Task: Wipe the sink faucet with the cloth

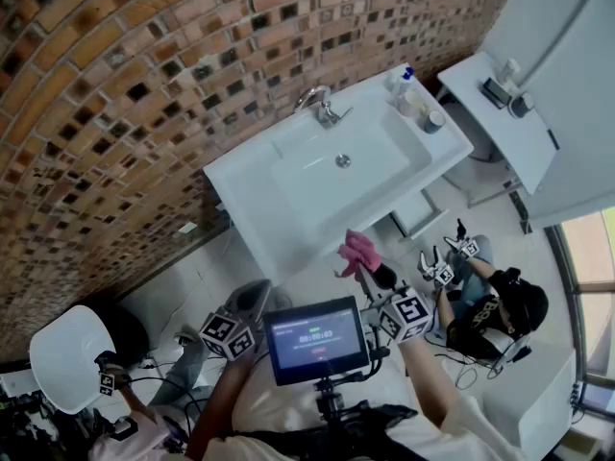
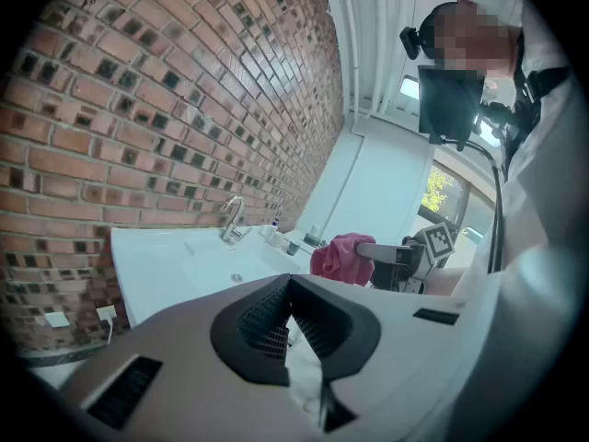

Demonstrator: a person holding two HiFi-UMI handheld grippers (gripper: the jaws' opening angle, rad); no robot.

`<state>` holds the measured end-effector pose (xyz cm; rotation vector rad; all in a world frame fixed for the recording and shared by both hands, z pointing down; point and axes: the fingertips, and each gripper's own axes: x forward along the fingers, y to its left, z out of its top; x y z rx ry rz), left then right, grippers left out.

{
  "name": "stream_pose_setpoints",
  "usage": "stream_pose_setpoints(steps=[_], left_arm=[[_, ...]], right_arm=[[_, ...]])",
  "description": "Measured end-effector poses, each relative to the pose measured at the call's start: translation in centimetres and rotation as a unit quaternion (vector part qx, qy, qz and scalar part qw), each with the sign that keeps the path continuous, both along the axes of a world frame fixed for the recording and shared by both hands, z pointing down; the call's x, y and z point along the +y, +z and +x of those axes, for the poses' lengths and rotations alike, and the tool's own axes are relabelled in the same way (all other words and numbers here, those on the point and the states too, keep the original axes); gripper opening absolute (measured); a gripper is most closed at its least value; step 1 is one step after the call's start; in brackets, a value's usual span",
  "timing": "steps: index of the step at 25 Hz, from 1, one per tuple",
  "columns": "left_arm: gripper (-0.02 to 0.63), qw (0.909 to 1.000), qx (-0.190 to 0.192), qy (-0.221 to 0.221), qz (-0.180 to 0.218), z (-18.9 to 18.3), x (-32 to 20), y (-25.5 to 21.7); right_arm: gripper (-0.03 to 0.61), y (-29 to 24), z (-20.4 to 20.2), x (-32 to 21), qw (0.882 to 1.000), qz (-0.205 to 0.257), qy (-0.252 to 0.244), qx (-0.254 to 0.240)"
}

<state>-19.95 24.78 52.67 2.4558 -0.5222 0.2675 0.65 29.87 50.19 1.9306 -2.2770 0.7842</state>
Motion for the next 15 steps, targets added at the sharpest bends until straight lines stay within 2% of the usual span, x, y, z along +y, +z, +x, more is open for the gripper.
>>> stream_pose_setpoints(steps=[3,7,15], left_arm=[[-0.009,0.9995,-0.004,0.03,0.004,-0.4,-1.7,0.2],[-0.009,0.9989,-0.008,0.046,0.008,-1.7,-5.5,0.3],[-0.009,0.9912,0.018,0.131,0.002,-0.6,-9.6,1.8]], right_arm=[[0.094,0.3,-1.1,-2.0,1.0,0.011,0.018,-0.001],[0.094,0.8,-1.9,-4.1,0.999,0.005,0.04,0.003],[0.094,1.7,-3.8,-5.6,0.994,-0.016,0.109,0.019]])
